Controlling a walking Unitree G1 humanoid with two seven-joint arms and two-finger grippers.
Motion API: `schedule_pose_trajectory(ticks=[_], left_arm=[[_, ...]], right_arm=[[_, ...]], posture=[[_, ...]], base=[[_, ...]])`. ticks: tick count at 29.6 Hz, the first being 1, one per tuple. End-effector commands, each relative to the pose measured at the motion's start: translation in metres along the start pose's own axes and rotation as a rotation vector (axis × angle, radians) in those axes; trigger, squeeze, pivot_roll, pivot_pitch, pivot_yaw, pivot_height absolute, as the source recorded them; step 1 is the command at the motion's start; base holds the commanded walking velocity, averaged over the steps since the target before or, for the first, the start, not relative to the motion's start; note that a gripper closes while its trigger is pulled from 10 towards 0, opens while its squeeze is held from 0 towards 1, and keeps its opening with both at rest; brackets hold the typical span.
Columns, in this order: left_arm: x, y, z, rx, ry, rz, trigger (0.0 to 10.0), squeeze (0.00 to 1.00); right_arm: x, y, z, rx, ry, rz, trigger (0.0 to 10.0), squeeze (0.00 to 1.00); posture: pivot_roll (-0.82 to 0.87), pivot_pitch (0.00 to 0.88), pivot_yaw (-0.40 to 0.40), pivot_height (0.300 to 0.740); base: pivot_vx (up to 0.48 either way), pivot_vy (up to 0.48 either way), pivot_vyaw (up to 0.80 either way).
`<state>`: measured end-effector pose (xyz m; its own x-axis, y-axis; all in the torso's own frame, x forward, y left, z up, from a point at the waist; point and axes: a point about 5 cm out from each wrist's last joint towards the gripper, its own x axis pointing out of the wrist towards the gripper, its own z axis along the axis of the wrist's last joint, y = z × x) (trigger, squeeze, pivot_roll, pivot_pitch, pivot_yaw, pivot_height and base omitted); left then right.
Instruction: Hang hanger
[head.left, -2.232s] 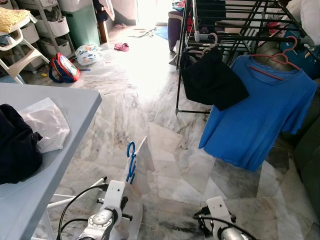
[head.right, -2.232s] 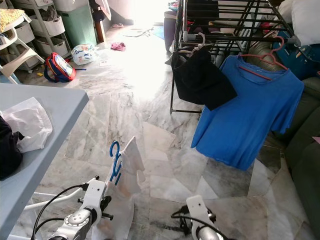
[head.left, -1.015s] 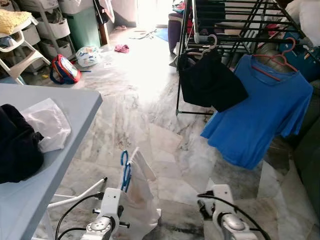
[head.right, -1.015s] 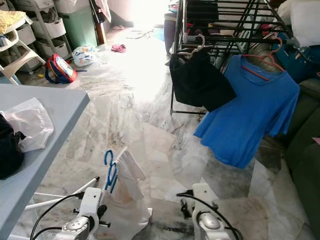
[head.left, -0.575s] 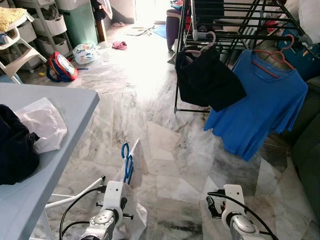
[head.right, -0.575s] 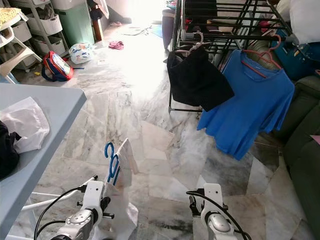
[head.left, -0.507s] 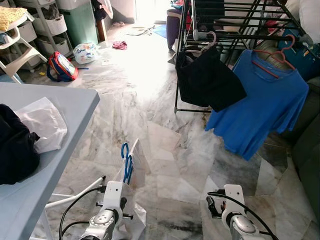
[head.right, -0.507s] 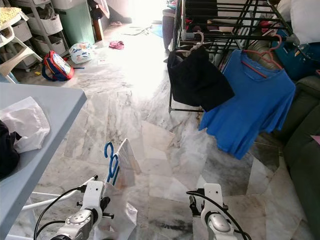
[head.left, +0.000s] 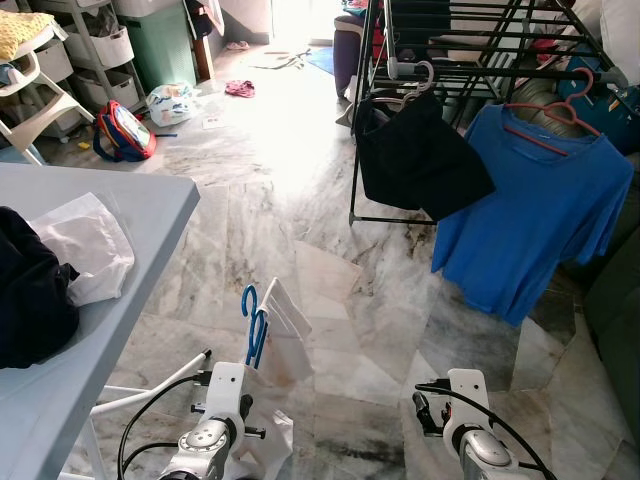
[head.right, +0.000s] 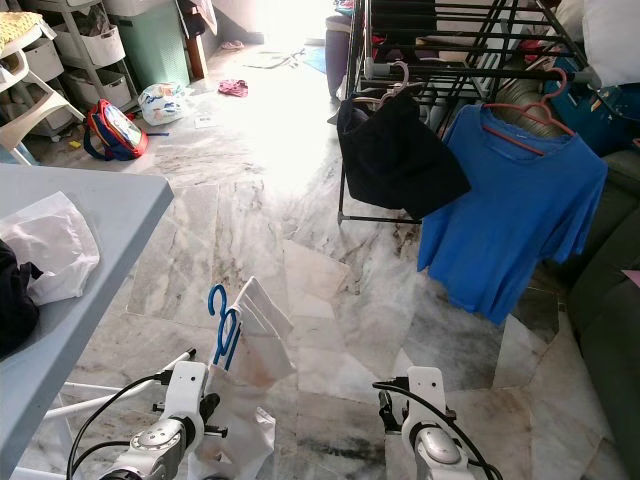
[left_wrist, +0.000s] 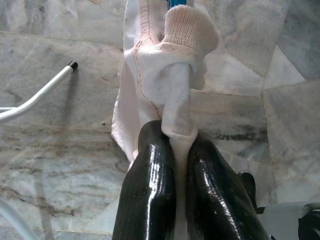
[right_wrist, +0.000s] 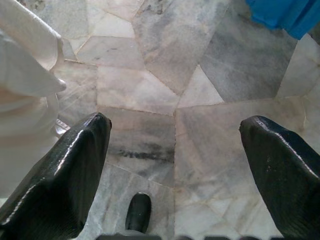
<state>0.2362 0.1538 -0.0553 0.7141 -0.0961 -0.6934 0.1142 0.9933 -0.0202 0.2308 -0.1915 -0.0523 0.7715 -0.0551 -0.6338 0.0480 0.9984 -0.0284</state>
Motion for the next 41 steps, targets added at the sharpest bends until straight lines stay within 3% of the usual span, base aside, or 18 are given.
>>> schedule_pose_trajectory(ticks=[1,4,6,8,22,41], left_arm=[[0.001,0.001,0.008,0.022,-0.033,-0.007,10.0,0.00],[0.001,0.000,0.009,0.025,-0.039,-0.011,10.0,0.00],[0.005,0.005,0.033,-0.003,-0.101,0.019,10.0,0.00],[0.006,0.008,0.045,-0.010,-0.129,0.032,10.0,0.00],[0.006,0.007,0.042,-0.007,-0.116,0.036,10.0,0.00],[0.003,0.016,0.024,0.037,-0.042,0.060,10.0,0.00]], right_arm=[[0.001,0.000,0.004,0.008,-0.019,-0.004,10.0,0.00],[0.001,0.001,0.004,0.012,-0.019,-0.005,10.0,0.00],[0.002,0.013,0.003,-0.015,0.004,0.024,10.0,0.00],[0.002,0.018,0.001,-0.032,0.019,0.039,10.0,0.00],[0.002,0.022,0.000,-0.042,0.028,0.052,10.0,0.00],[0.001,0.019,-0.007,-0.033,0.063,0.039,10.0,0.00]], posture=[[0.01,0.117,-0.014,0.740],[0.01,0.118,-0.015,0.740],[0.04,0.101,-0.043,0.740],[0.04,0.100,-0.042,0.740],[0.05,0.089,-0.034,0.740],[0.03,0.054,-0.011,0.740]], base=[[0.000,0.000,0.00],[0.000,0.000,0.00],[0.000,-0.435,0.00],[0.000,-0.416,0.00],[0.000,-0.410,0.00],[0.000,0.000,0.00]])
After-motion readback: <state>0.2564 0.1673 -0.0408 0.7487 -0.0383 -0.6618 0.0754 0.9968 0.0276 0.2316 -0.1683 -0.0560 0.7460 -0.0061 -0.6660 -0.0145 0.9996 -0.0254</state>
